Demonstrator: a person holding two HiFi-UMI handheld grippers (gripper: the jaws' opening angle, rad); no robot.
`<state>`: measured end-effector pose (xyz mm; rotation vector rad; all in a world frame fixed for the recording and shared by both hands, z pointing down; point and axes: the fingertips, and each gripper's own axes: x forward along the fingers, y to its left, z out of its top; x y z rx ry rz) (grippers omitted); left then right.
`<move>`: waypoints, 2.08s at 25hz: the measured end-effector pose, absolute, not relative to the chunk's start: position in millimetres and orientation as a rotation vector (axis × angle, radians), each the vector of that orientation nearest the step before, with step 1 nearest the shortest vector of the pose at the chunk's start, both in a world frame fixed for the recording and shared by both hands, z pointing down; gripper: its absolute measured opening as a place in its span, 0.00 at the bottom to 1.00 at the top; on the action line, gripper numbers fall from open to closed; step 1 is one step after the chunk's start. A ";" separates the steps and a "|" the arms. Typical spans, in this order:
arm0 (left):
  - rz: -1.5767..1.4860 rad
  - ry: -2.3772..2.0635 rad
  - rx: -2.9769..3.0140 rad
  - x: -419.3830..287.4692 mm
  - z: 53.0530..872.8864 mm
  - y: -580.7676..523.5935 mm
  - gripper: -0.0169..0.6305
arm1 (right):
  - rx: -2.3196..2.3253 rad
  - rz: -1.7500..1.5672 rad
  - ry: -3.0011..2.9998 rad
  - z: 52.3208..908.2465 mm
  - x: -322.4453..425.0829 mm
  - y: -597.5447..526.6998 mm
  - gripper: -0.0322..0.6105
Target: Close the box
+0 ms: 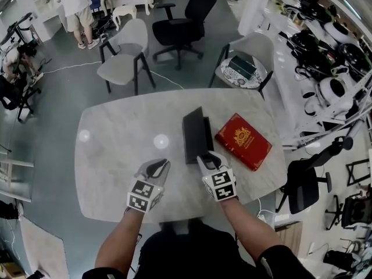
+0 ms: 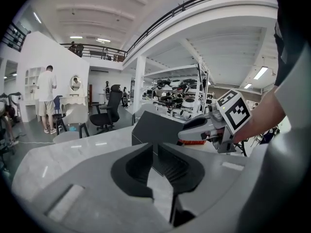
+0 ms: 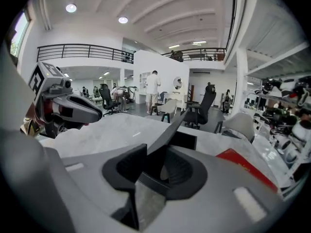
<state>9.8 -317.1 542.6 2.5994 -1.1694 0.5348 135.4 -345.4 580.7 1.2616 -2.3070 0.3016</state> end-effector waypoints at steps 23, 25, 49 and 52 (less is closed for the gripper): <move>0.642 -1.106 2.511 39.4 581.8 -309.0 0.09 | 1.239 0.477 -2.297 631.1 173.7 -346.3 0.32; 0.649 -1.106 2.503 37.2 583.1 -306.7 0.09 | 1.220 0.422 -2.254 633.8 174.2 -345.6 0.33; 0.644 -1.106 2.430 24.1 597.3 -291.5 0.08 | 1.217 0.371 -2.160 647.6 190.3 -344.6 0.30; 0.643 -1.110 2.433 22.3 596.8 -291.7 0.08 | 1.209 0.393 -2.175 647.5 191.9 -341.0 0.31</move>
